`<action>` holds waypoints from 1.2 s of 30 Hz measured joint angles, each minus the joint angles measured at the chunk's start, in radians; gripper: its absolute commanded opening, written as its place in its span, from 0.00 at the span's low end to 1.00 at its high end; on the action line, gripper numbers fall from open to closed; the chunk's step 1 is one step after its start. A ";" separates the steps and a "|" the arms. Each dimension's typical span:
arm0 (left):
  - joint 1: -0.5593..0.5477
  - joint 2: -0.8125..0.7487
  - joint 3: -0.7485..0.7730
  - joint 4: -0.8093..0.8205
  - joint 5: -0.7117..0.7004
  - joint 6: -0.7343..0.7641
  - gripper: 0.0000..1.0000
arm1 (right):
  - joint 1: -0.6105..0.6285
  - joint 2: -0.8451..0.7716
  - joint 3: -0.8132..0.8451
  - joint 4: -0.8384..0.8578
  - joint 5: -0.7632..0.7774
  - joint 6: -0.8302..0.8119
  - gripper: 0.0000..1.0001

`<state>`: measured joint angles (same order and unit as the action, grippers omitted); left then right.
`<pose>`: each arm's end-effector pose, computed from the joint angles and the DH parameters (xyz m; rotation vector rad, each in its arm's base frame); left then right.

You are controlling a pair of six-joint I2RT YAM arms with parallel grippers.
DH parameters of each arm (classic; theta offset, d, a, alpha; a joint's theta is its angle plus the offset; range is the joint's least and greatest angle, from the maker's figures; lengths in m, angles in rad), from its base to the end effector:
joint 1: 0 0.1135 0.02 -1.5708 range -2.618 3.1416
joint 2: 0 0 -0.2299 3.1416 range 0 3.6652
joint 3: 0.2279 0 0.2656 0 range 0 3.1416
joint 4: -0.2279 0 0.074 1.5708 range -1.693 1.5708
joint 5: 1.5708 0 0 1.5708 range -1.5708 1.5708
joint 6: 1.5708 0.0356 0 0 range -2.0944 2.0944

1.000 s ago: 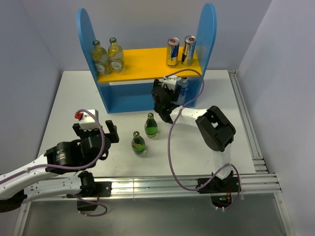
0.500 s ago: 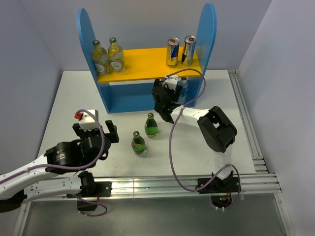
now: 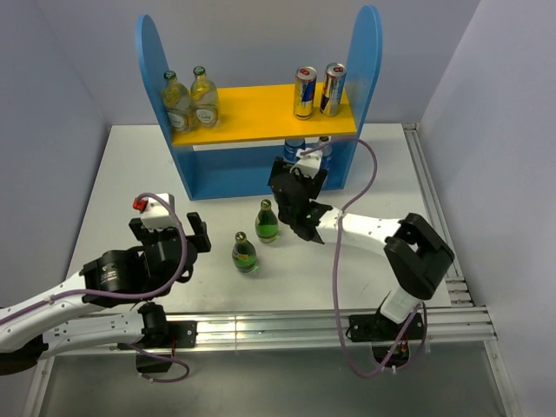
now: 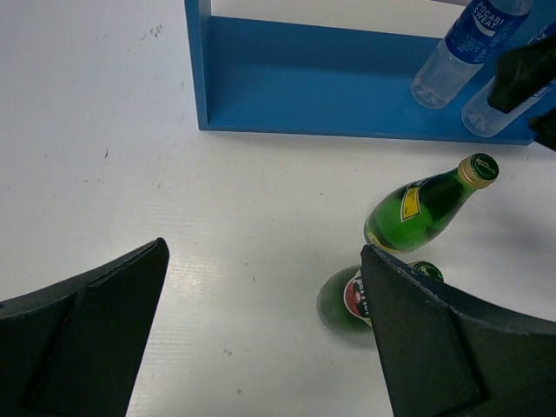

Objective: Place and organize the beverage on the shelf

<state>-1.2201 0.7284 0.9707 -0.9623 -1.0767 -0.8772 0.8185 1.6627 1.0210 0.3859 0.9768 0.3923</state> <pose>0.0822 -0.1334 0.3269 -0.1753 1.8844 -0.1733 0.2779 0.2537 0.2119 0.3003 1.6864 0.0039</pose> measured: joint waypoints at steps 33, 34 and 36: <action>-0.184 0.538 -0.142 0.355 0.054 -0.185 0.99 | 0.809 -0.521 -0.303 -1.680 0.238 1.517 0.97; -0.184 0.552 -0.153 0.369 0.057 -0.191 0.99 | 0.813 -0.523 -0.304 -1.689 0.237 1.526 0.97; -0.184 0.579 -0.169 0.393 0.059 -0.200 0.99 | 0.816 -0.530 -0.306 -1.697 0.235 1.536 0.97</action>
<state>-1.4044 1.3071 0.8017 -0.5690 -1.0180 -1.0775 1.6341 1.1328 0.7147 -1.3109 1.2118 1.9282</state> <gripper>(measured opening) 0.994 0.971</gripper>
